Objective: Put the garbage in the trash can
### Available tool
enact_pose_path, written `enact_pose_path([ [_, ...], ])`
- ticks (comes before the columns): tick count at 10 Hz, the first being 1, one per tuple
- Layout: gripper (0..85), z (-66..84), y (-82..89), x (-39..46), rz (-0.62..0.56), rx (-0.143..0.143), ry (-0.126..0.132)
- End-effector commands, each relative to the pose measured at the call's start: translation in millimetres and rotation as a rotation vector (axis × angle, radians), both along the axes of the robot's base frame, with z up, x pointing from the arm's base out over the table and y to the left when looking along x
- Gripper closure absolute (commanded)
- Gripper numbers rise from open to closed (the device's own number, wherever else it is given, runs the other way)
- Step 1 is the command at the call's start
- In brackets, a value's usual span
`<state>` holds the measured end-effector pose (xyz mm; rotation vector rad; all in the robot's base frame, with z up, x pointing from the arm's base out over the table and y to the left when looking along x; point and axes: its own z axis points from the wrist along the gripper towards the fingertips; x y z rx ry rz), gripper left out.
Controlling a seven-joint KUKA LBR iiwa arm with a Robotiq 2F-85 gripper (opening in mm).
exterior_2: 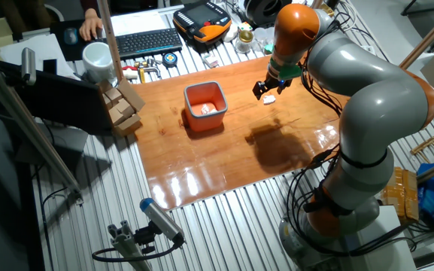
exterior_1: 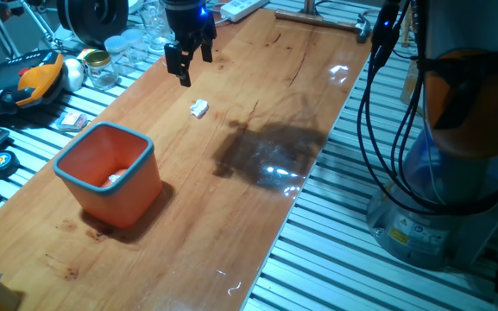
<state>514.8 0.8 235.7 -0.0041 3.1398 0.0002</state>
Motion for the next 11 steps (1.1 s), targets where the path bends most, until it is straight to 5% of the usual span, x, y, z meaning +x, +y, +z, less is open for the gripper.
enact_pose_path([
  [1,85.0,-0.4,0.0,0.1,0.012,0.003,-0.037],
  [7,85.0,4.9,-1.8,0.1,0.010,0.011,-0.025],
  [11,85.0,1.6,-13.4,2.7,0.021,0.001,-0.046],
])
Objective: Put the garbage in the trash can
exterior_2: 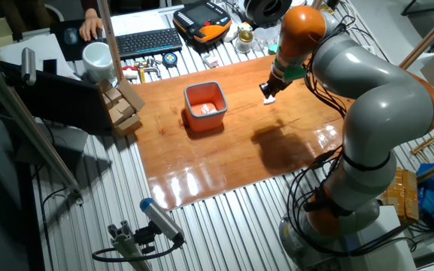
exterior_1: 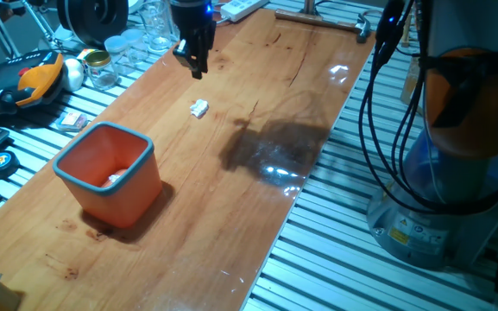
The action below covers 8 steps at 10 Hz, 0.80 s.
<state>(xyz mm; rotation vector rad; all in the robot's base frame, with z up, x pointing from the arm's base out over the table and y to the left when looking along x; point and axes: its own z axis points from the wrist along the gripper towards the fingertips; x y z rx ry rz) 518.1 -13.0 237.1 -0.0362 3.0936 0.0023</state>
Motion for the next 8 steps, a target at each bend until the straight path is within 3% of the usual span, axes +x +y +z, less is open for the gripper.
enact_pose_path([
  [1,85.0,-1.6,-2.0,2.8,0.000,0.000,0.000],
  [5,85.0,-18.9,-14.3,11.3,-0.001,0.001,-0.006],
  [8,85.0,-43.3,-33.9,13.7,0.012,0.000,-0.029],
])
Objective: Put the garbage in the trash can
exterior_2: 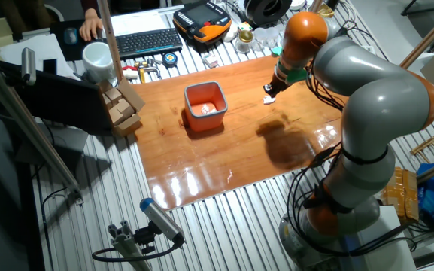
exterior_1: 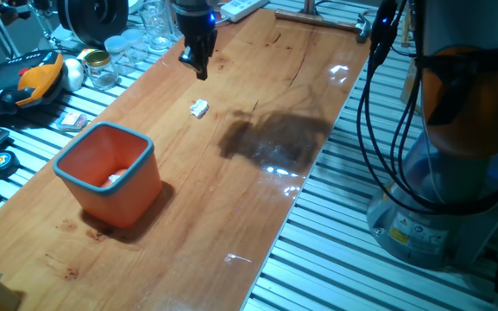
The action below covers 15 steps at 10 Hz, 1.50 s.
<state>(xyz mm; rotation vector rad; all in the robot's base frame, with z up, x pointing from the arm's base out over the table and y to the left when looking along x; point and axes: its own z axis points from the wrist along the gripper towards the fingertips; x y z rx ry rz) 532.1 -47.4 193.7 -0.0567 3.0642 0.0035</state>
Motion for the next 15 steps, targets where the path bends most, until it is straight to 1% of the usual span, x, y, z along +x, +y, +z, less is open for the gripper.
enact_pose_path([
  [1,85.0,-5.5,-8.7,2.7,0.005,0.011,0.003],
  [2,85.0,-7.9,-16.8,6.5,0.010,0.016,0.010],
  [3,85.0,-7.5,-23.4,10.0,0.013,0.012,0.017],
  [4,85.0,-6.8,-28.2,12.3,0.013,0.005,0.018],
  [6,85.0,-10.4,-37.8,17.0,0.017,0.000,0.017],
  [7,85.0,-15.2,-42.1,18.5,0.017,-0.006,0.014],
  [9,85.0,-24.3,-48.8,21.1,0.011,-0.006,0.009],
  [11,85.0,-33.5,-57.0,26.6,0.016,-0.002,0.006],
  [14,85.0,-35.9,-55.6,28.3,-0.003,-0.016,0.012],
  [15,85.0,-36.2,-54.7,29.2,-0.012,-0.024,0.015],
])
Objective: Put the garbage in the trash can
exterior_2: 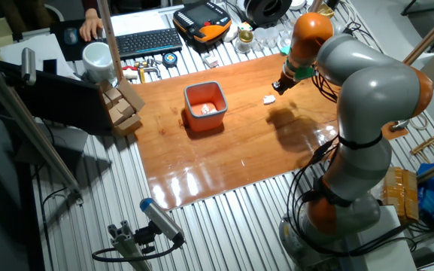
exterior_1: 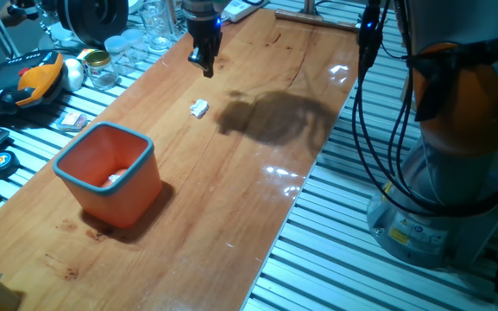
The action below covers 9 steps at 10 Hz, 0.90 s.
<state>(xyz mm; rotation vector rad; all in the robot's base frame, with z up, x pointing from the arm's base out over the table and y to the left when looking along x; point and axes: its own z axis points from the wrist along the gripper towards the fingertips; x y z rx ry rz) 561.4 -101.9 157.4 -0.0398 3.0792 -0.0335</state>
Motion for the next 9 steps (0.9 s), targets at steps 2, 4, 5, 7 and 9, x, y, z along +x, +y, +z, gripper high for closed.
enact_pose_path([
  [2,85.0,-7.7,3.3,2.4,-0.016,-0.010,0.003],
  [4,85.0,-12.1,5.1,3.6,-0.025,-0.005,0.012],
  [5,85.0,-11.3,4.0,2.9,-0.025,-0.002,0.021],
  [7,85.0,-13.2,4.2,2.8,-0.033,-0.012,0.016],
  [9,85.0,-13.2,4.2,2.8,-0.034,0.037,0.013],
])
